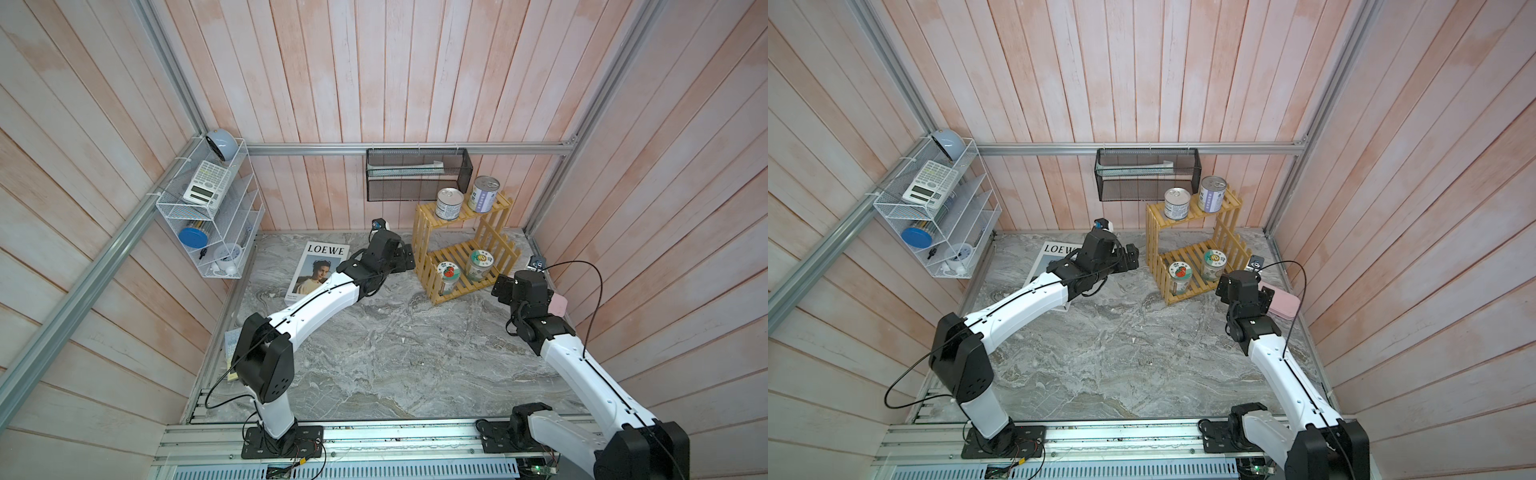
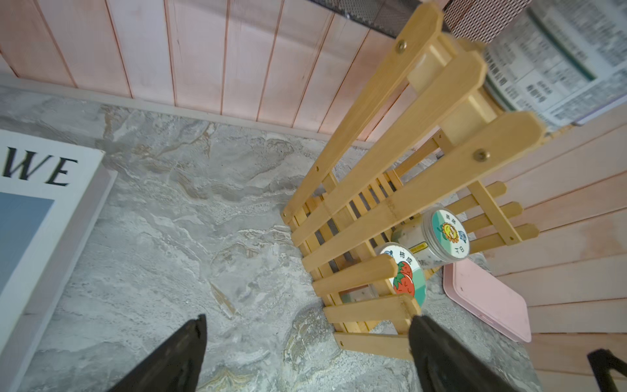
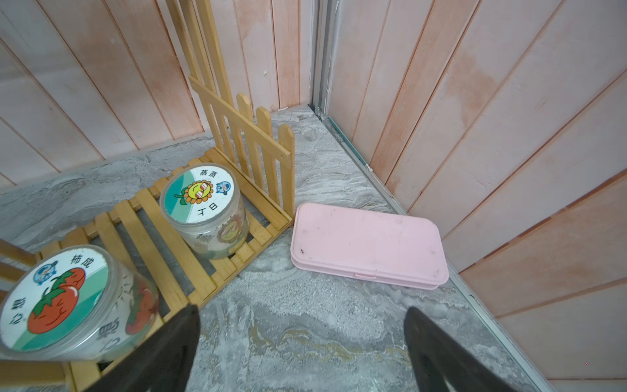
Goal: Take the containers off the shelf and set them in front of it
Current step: Move the shelf to the center of the board.
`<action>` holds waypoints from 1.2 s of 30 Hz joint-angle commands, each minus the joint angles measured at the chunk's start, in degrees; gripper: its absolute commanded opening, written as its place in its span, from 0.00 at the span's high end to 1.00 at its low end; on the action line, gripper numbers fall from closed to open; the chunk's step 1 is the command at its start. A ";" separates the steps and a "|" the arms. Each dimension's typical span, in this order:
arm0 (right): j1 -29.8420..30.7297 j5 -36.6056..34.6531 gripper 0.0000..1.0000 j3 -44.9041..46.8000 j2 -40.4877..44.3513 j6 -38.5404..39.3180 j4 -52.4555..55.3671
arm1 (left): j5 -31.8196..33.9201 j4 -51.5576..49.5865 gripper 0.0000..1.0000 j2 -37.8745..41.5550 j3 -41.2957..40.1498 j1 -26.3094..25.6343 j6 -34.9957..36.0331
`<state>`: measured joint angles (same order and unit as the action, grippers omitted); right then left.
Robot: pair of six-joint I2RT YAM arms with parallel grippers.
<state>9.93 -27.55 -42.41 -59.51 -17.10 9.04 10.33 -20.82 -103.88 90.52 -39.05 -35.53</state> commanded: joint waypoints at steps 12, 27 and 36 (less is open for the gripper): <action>-0.52 6.54 0.02 -3.75 2.80 -4.70 14.40 | 0.03 -9.95 0.02 -13.91 18.42 -7.43 -5.91; -2.33 8.54 0.02 -3.67 5.65 -5.40 17.13 | 4.89 -15.73 0.12 -22.67 27.96 -8.44 -6.75; -2.92 9.79 0.02 -3.35 5.63 -5.93 17.12 | 4.90 -14.70 0.25 -24.20 28.22 -8.64 -7.27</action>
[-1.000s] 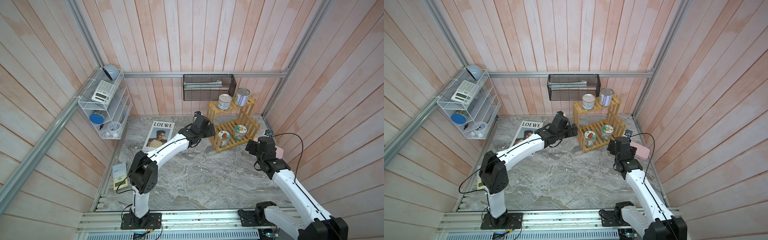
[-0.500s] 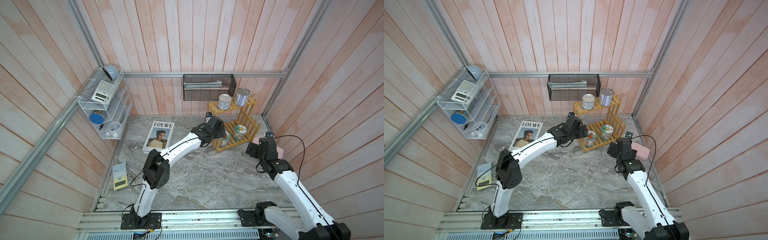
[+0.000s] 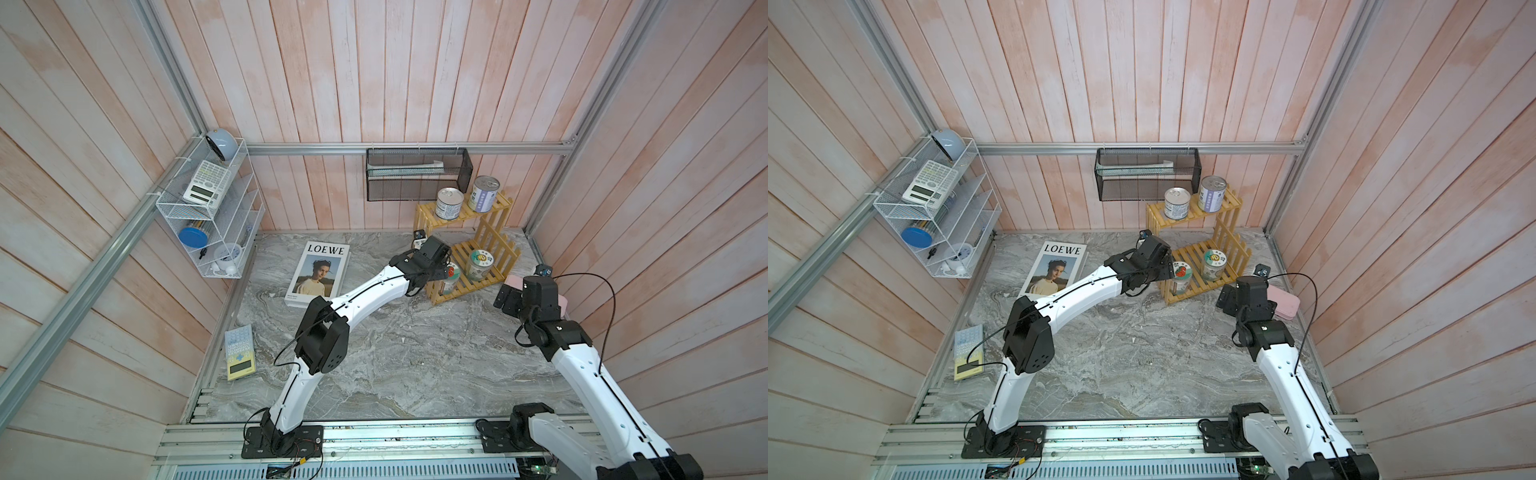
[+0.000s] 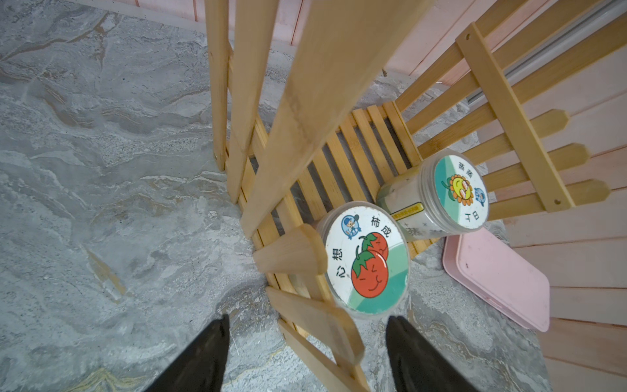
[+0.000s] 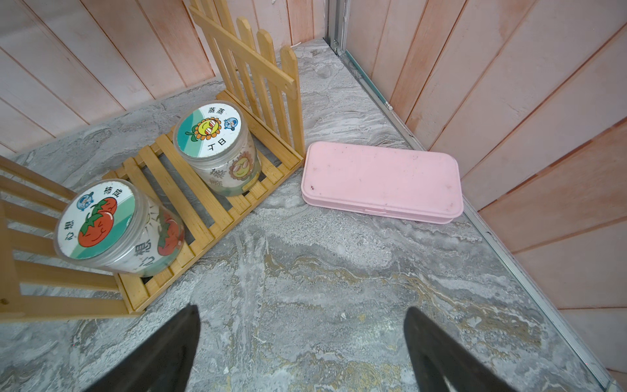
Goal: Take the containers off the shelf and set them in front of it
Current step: Move the shelf to the center of the board.
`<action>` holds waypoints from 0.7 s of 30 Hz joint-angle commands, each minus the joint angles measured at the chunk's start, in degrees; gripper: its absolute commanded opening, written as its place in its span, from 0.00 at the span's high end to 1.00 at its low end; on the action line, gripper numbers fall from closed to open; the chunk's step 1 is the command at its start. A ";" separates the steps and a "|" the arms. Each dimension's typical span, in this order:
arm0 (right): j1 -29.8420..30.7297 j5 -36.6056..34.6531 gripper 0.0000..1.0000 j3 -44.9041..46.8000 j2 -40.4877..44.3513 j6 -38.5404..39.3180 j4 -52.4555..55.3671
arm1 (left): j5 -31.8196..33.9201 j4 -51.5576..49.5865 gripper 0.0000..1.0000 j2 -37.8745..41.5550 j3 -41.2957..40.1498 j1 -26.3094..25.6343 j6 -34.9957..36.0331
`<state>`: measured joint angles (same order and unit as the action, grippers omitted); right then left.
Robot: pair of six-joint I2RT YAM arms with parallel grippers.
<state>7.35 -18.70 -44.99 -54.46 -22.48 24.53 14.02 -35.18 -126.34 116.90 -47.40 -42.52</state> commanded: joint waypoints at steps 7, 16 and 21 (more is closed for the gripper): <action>-0.92 1.71 0.02 -0.67 0.58 -0.94 1.70 | 1.61 -1.28 0.31 -2.59 2.28 -0.26 -0.29; -1.78 2.42 0.02 -0.37 1.15 -1.22 1.92 | 2.68 -1.94 0.45 -2.47 0.91 0.20 -0.32; -2.27 3.08 0.02 -0.50 1.27 -1.25 2.02 | 3.28 -2.01 0.47 -2.02 -0.62 0.72 -0.46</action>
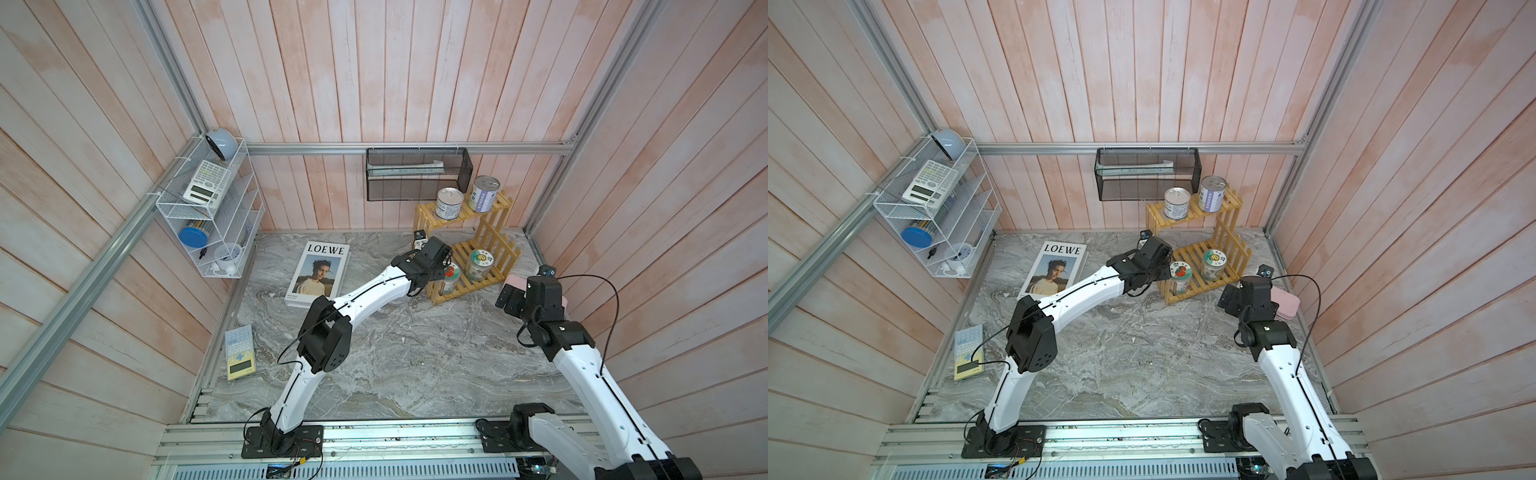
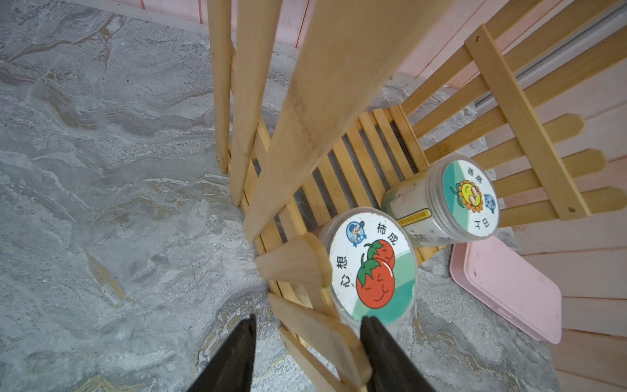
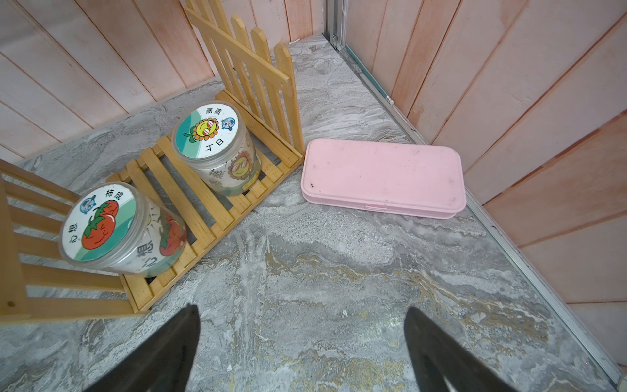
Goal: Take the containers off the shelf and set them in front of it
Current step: Move the shelf to the center of the board.
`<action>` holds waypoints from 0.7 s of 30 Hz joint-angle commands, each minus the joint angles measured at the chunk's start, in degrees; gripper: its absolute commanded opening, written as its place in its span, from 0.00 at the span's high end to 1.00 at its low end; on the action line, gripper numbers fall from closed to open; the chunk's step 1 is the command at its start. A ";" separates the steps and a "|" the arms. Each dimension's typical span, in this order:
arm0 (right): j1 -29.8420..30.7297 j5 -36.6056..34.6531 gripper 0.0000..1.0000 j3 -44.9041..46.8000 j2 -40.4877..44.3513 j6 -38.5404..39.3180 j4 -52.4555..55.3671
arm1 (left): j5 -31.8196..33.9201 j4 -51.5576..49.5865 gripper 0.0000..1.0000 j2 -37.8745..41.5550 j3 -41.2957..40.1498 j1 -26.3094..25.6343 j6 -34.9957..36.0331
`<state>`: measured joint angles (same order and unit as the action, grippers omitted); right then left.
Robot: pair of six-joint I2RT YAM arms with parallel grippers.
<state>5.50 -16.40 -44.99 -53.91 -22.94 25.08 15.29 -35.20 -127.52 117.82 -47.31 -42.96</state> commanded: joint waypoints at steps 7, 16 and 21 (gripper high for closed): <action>-1.04 1.50 0.02 -0.62 0.58 -0.83 1.54 | 3.07 -1.69 0.52 1.09 -4.80 1.95 0.37; -1.89 2.06 0.02 -2.33 -0.95 -0.52 1.25 | 3.85 -1.23 0.56 4.62 -10.08 3.84 2.08; -2.66 2.34 0.02 -4.43 -2.47 0.65 1.39 | 4.64 -1.10 0.56 6.70 -13.19 4.65 3.40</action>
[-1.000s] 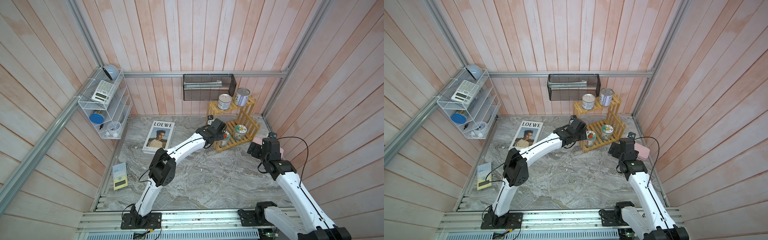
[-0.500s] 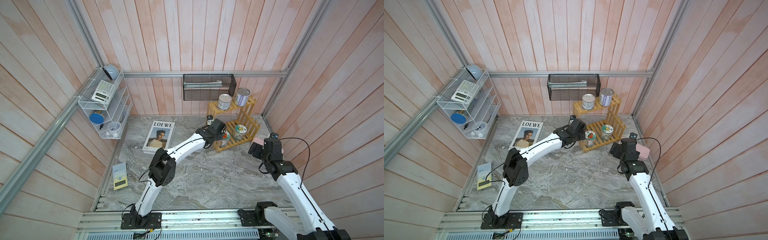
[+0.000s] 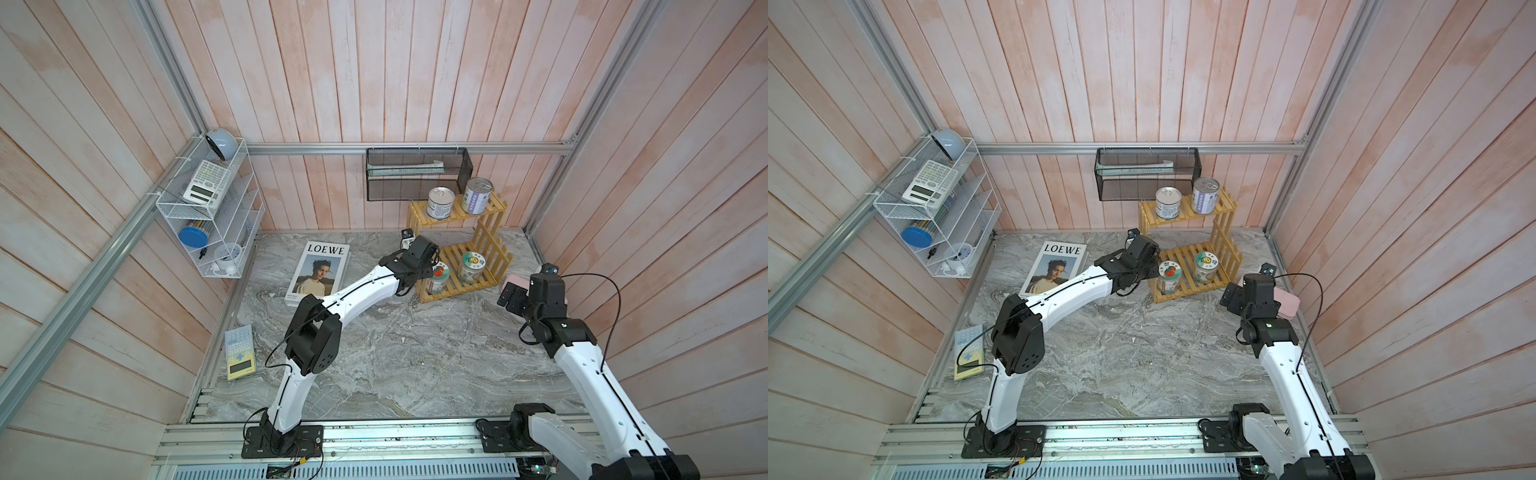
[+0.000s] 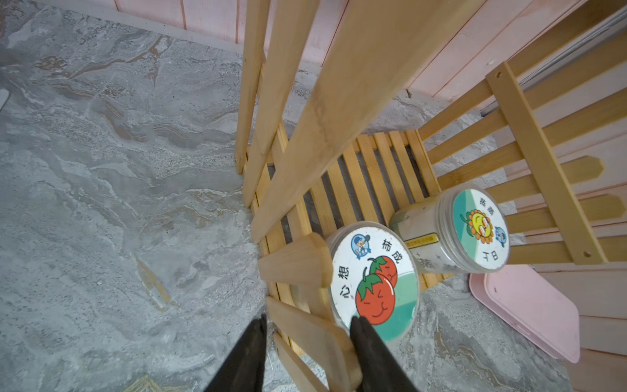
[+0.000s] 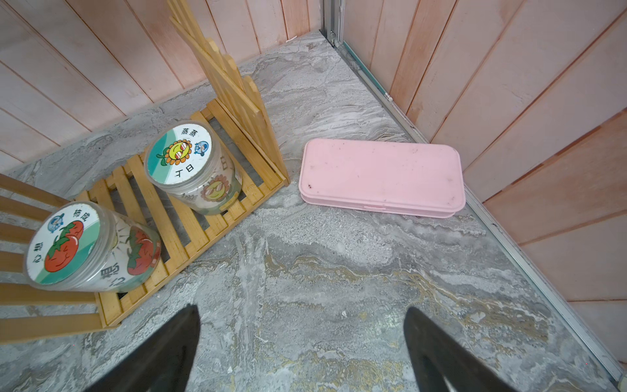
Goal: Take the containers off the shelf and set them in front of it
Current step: Move the shelf to the center of the board.
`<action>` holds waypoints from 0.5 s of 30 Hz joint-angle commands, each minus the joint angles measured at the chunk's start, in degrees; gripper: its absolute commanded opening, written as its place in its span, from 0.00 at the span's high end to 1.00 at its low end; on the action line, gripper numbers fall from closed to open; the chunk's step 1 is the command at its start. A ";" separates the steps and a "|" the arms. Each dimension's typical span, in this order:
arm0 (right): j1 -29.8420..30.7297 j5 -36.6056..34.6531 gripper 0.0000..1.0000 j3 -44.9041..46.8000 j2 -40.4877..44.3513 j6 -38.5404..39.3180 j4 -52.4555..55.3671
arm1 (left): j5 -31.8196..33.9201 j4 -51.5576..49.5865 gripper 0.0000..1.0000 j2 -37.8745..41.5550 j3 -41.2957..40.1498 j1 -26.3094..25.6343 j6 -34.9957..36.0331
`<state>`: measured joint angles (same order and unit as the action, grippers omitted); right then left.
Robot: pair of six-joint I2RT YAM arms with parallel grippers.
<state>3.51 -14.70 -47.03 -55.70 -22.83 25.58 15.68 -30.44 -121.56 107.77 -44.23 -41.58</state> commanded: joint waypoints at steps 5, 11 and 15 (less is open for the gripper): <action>-2.49 2.27 0.02 -5.15 -3.12 1.38 0.81 | 4.44 -5.35 0.56 3.04 -6.98 2.64 2.98; -4.87 7.40 0.02 -10.63 -9.91 3.12 0.42 | 4.19 -4.98 0.56 5.16 -10.63 3.96 4.54; -6.40 13.65 0.02 -16.21 -17.16 4.67 0.70 | 4.19 -5.09 0.57 6.36 -12.26 4.73 5.72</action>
<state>-2.09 -6.72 -60.07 -69.54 -20.08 25.56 16.60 -28.71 -114.91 98.48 -41.12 -38.48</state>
